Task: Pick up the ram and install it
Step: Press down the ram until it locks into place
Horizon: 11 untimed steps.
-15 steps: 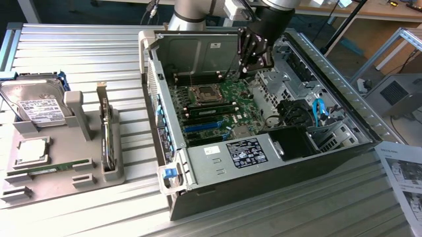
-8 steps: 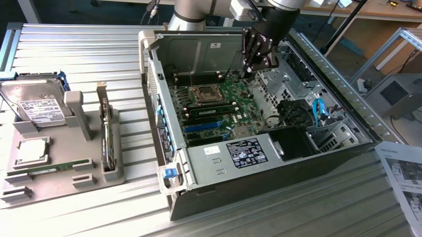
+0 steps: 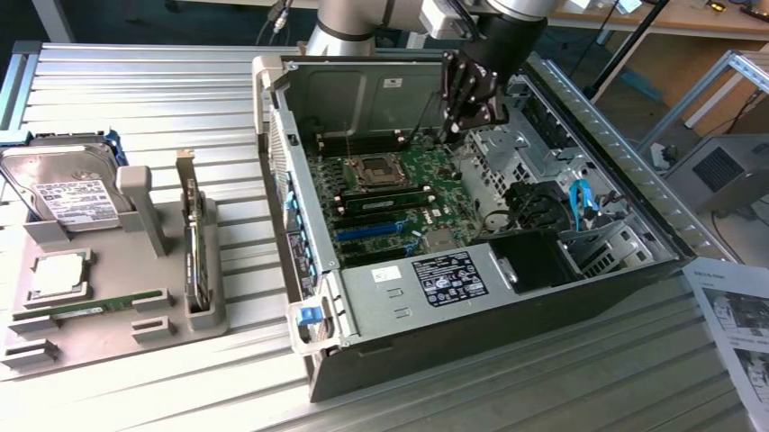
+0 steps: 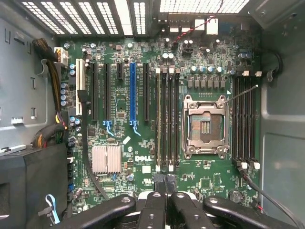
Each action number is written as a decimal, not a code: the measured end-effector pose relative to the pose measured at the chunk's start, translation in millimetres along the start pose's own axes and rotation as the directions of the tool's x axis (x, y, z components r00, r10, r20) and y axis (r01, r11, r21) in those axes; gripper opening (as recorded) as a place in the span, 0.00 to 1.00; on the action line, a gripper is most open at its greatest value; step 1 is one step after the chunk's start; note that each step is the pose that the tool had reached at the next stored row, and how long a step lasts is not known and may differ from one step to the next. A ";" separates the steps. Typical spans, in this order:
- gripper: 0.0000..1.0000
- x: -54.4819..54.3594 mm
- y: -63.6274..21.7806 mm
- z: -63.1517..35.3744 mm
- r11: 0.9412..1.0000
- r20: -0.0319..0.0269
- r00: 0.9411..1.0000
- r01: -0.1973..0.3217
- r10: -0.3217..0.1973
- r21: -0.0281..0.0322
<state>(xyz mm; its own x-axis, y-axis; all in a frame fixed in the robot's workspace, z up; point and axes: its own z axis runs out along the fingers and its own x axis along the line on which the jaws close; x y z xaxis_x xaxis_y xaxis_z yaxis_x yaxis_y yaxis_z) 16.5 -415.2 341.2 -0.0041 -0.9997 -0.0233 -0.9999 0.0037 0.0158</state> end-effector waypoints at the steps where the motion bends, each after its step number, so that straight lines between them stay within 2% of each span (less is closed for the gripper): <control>1: 0.11 0.0 0.0 1.1 1.000 0.000 1.000 0.000 0.000 0.000; 11: 0.11 0.3 -0.2 13.3 1.000 0.000 1.000 0.000 0.000 0.000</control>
<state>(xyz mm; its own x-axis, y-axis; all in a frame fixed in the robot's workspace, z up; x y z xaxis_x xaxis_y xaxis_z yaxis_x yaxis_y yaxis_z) 16.5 -415.1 327.8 -0.0040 -0.9997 -0.0235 -0.9999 0.0036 0.0158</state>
